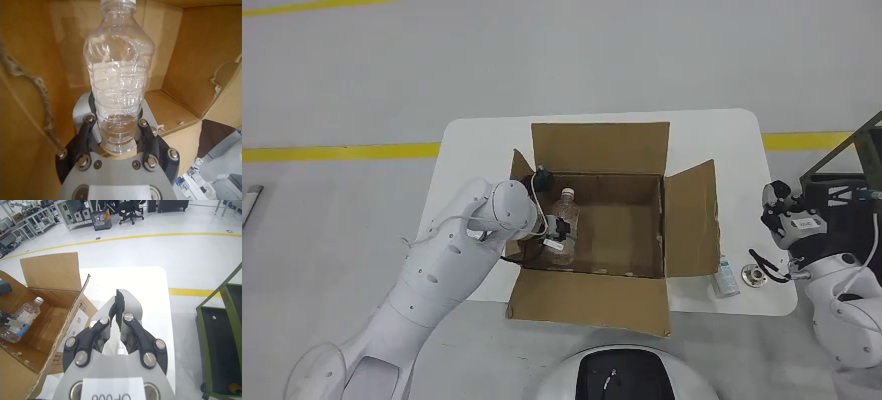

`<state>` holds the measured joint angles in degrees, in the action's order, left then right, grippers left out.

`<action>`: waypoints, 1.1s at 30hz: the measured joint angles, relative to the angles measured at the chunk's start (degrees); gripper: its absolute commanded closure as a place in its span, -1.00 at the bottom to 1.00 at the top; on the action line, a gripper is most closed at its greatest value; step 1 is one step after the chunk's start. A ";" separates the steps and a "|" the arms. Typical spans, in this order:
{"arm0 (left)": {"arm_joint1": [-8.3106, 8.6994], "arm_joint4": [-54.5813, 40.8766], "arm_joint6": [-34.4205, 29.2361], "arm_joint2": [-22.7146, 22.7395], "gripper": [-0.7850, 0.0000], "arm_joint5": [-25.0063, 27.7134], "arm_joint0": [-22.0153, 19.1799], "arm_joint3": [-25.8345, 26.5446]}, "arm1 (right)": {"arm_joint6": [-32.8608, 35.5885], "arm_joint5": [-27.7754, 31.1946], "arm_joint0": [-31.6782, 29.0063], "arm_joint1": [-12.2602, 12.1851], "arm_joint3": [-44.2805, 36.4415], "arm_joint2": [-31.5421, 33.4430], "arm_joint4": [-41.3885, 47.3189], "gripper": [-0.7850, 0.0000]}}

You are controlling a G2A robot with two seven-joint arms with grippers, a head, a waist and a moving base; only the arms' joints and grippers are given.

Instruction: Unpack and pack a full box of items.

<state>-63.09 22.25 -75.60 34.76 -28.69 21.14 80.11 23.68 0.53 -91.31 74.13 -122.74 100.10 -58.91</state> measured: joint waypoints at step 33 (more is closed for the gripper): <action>-2.12 -10.89 3.07 -22.05 -1.00 -3.07 -13.43 -7.47 | -0.21 0.00 -0.56 -0.60 0.06 0.91 0.63 1.00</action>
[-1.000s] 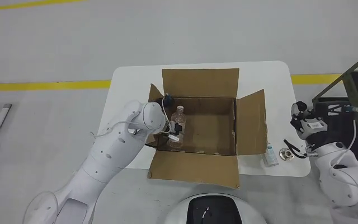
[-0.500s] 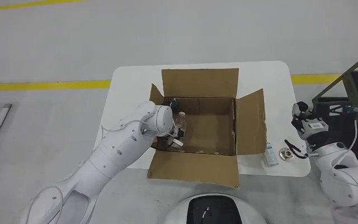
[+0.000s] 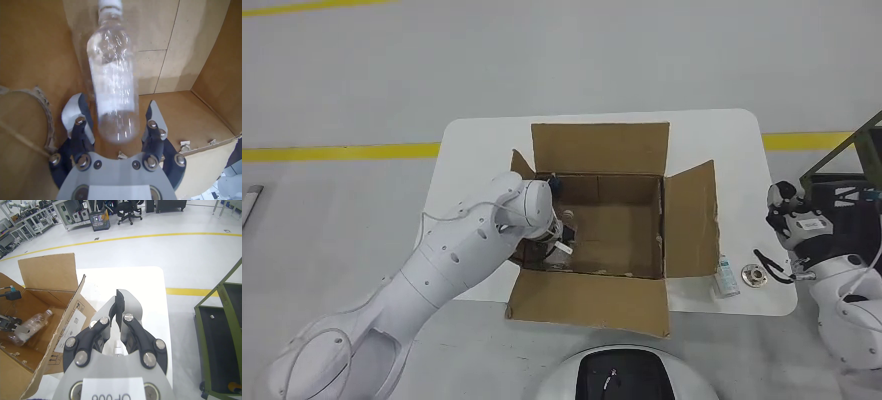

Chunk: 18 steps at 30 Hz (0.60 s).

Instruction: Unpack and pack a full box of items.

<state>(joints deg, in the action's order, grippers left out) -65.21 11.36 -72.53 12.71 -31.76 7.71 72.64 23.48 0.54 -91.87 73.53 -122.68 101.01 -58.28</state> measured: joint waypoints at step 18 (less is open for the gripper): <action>5.98 -0.68 9.17 11.36 -1.00 2.22 0.23 15.01 | 24.75 4.80 1.89 -1.62 2.64 -0.78 -8.69 1.00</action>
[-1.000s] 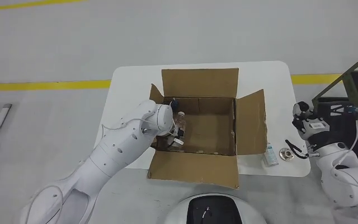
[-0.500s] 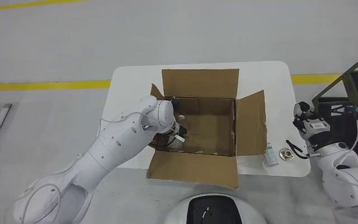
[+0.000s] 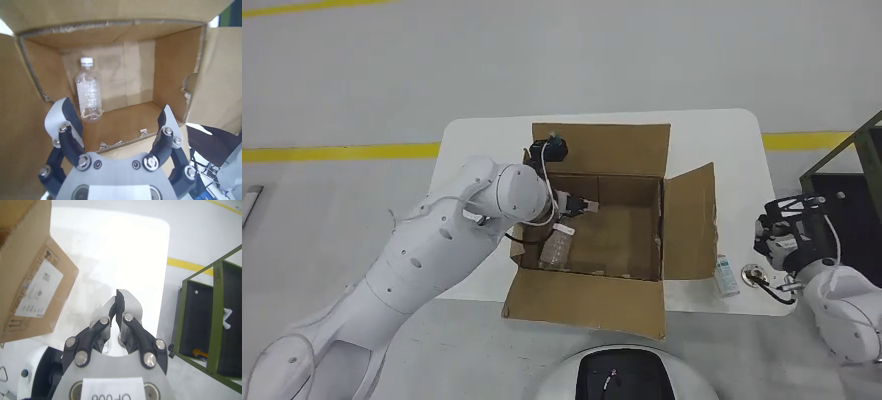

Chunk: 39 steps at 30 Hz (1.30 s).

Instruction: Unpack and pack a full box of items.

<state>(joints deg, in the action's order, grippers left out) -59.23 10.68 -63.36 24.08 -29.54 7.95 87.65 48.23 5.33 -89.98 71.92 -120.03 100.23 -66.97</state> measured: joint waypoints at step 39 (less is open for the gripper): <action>4.01 2.11 4.40 8.90 -1.00 2.20 4.82 8.48 | 22.46 3.36 9.23 -1.53 10.86 -10.21 -5.35 -0.44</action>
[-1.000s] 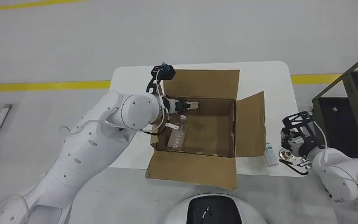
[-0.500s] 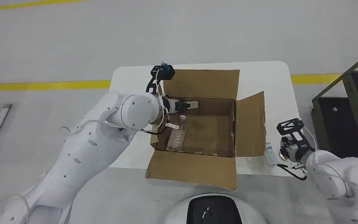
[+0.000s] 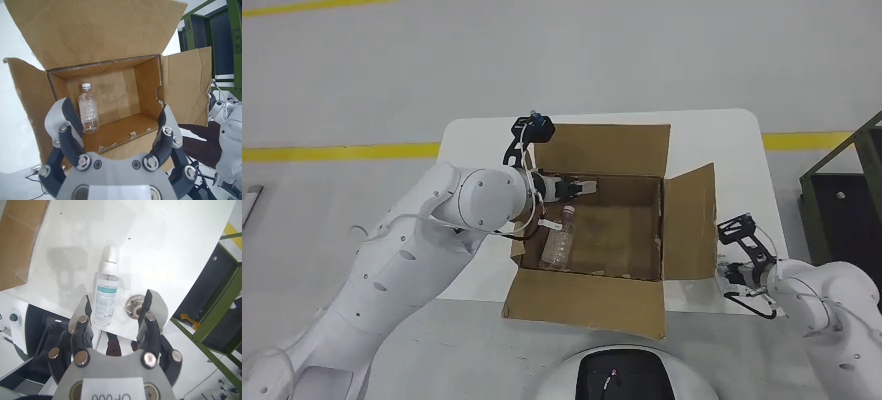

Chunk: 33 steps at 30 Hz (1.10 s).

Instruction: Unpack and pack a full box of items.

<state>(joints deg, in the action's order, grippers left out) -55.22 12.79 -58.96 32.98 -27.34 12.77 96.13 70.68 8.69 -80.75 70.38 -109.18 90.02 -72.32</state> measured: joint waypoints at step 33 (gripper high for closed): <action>0.00 0.00 0.00 0.00 -1.00 0.00 0.00 0.00 | -3.11 -2.58 0.63 -0.31 5.35 -6.11 -2.00 0.15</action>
<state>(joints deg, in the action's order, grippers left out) -55.22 12.79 -58.96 32.98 -27.34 12.77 96.13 67.58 6.11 -80.12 70.08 -103.83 83.91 -74.32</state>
